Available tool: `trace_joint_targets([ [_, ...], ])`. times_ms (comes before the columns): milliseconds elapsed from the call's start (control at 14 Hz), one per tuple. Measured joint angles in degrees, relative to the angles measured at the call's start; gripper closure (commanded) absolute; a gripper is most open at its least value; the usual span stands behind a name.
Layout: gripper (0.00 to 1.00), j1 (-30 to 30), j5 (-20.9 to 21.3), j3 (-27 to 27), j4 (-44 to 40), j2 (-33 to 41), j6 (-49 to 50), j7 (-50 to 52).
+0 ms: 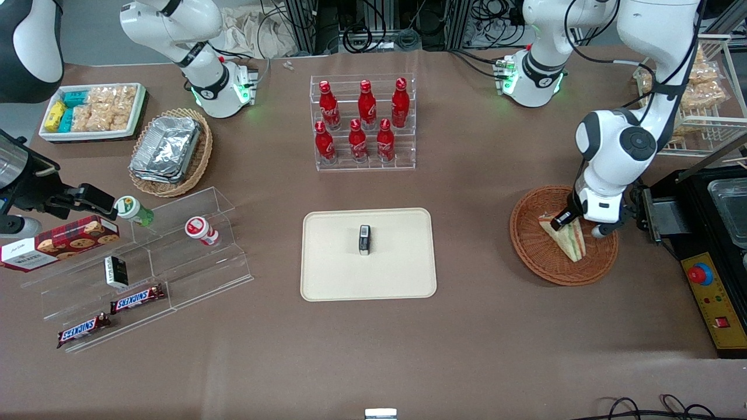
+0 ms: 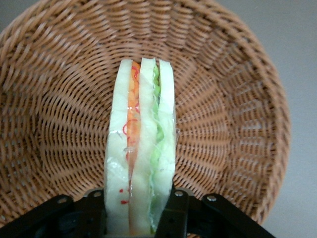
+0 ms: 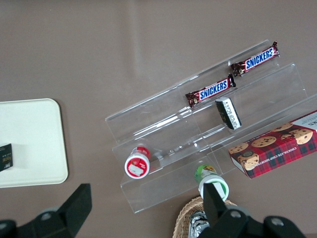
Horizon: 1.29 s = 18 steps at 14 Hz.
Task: Place sandwich from basket to tray
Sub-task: 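Close the left gripper on the sandwich and lift it from the basket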
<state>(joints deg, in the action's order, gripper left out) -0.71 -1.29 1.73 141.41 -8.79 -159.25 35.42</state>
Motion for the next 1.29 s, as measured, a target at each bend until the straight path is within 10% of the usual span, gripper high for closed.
trace_joint_targets([
  [429,1.00,-0.40,0.28,0.33,-3.39,5.27,5.88,0.67],
  [857,1.00,-0.49,0.78,5.38,-29.79,7.06,44.06,1.79],
  [1286,1.00,-0.62,1.20,11.00,-40.64,2.51,50.14,-3.25],
])
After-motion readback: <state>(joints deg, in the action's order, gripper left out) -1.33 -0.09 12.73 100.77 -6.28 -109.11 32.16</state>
